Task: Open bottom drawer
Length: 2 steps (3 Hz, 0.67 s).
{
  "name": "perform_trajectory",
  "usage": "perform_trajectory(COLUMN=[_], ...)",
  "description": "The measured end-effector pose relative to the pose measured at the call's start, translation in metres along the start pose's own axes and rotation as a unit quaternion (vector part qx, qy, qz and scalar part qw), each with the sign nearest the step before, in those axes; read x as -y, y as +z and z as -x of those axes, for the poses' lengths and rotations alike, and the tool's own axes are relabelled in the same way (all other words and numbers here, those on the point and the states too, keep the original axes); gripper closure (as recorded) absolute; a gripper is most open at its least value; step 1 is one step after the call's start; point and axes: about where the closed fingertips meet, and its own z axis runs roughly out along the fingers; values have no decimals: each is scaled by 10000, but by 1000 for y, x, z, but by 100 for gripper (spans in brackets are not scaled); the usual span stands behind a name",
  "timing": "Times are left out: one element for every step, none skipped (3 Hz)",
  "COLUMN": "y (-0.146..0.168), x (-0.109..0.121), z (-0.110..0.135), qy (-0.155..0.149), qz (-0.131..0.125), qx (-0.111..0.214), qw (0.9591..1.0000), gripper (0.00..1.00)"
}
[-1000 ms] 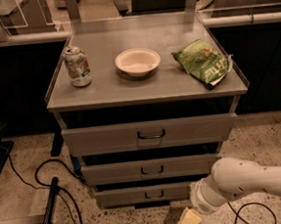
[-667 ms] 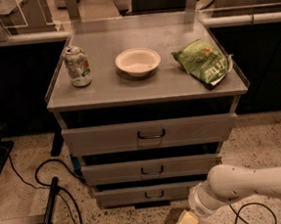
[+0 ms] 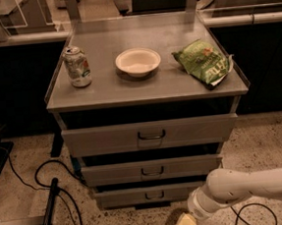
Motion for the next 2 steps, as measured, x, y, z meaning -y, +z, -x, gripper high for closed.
perform_trajectory(y=[45, 69], x=[16, 30], z=[-10, -9], qy=[323, 450], qz=[212, 288], qx=[209, 393], qw=[9990, 9978], gripper=[0, 0])
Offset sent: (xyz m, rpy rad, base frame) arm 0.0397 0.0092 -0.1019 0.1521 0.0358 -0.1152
